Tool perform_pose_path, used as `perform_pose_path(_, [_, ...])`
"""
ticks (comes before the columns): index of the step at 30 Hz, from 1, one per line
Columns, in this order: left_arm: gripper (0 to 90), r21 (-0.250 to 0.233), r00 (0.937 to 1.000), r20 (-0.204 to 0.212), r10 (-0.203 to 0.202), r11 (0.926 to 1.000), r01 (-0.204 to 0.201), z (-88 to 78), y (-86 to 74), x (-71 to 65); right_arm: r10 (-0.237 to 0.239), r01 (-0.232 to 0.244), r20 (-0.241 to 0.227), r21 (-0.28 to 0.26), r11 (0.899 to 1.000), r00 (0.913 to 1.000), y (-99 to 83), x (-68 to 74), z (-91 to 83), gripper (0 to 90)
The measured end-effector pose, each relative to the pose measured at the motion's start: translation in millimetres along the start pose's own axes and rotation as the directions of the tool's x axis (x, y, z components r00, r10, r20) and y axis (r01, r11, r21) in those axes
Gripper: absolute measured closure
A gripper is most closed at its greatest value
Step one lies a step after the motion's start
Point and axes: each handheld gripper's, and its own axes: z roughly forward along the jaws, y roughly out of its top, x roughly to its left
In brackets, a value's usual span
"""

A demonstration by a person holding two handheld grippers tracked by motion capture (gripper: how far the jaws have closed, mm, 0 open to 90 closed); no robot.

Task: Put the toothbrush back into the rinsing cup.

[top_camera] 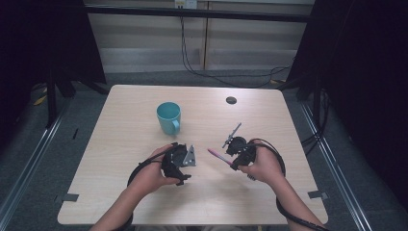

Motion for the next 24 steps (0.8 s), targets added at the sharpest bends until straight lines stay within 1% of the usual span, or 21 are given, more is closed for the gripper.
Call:
perform_pose_path(1, [22.0, 0.004, 0.9999, -0.001, 0.012, 0.9999, -0.012, -0.3, 1.0, 0.4, 0.001, -0.001, 0.000, -0.003, 1.000, 1.0000, 1.3, 0.6, -0.3, 82.1])
perform_pose_path(4, [23.1, 0.002, 0.9998, -0.008, 0.020, 0.9998, -0.020, 0.3, 1.6, 0.6, -0.013, 0.013, -0.001, 0.003, 1.000, 0.9999, 4.7, 2.2, -1.2, 82.0])
perform_pose_path(6, [23.6, 0.010, 0.9992, -0.018, 0.035, 0.9993, -0.035, 0.7, 1.2, 1.2, -0.019, 0.019, -0.003, 0.008, 1.000, 0.9998, 7.2, 3.5, -1.3, 82.1])
perform_pose_path(7, [23.8, 0.019, 0.9991, -0.015, 0.040, 0.9990, -0.040, 0.8, 1.1, 1.4, -0.020, 0.020, -0.006, 0.010, 1.000, 0.9998, 8.2, 3.9, -1.7, 82.1])
perform_pose_path(9, [24.1, 0.026, 0.9978, -0.029, 0.059, 0.9980, -0.058, 0.6, 1.4, 1.2, -0.023, 0.023, -0.010, 0.005, 1.000, 0.9997, 9.5, 4.2, -1.6, 82.1])
perform_pose_path(12, [24.4, 0.022, 0.9976, -0.032, 0.062, 0.9979, -0.061, 0.2, 1.8, 1.2, -0.028, 0.029, -0.015, 0.027, 0.999, 0.9995, 11.9, 3.6, -0.9, 82.1])
perform_pose_path(13, [24.4, 0.023, 0.9967, -0.038, 0.071, 0.9973, -0.070, -0.3, 2.2, 1.9, -0.028, 0.028, -0.012, 0.020, 0.999, 0.9995, 12.5, 3.5, -0.1, 82.1])
perform_pose_path(16, [24.4, 0.013, 0.9966, -0.048, 0.067, 0.9977, -0.067, -1.6, 3.1, 2.9, -0.024, 0.025, -0.012, 0.016, 1.000, 0.9996, 14.3, 4.2, -0.2, 82.1])
perform_pose_path(17, [24.7, 0.014, 0.9952, -0.059, 0.079, 0.9968, -0.078, -2.2, 3.7, 3.4, -0.028, 0.028, -0.012, 0.018, 0.999, 0.9995, 14.9, 4.7, 0.0, 82.1])
perform_pose_path(19, [25.1, 0.011, 0.9949, -0.069, 0.074, 0.9973, -0.073, -2.3, 4.5, 2.8, -0.031, 0.032, -0.011, 0.021, 0.999, 0.9994, 16.2, 5.7, -0.6, 82.1])
perform_pose_path(21, [25.5, 0.010, 0.9938, -0.075, 0.082, 0.9966, -0.082, -2.2, 5.4, 2.6, -0.032, 0.032, -0.015, 0.014, 0.999, 0.9994, 17.0, 6.4, -0.7, 82.1])
perform_pose_path(23, [26.0, 0.024, 0.9921, -0.079, 0.098, 0.9951, -0.096, -1.8, 6.9, 1.7, -0.032, 0.033, -0.014, 0.022, 0.999, 0.9994, 17.9, 7.1, -1.5, 82.1])
perform_pose_path(24, [26.1, 0.030, 0.9902, -0.081, 0.114, 0.9932, -0.112, -2.0, 7.9, 1.7, -0.042, 0.042, -0.014, 0.019, 0.999, 0.9990, 18.3, 7.0, -1.9, 82.1])
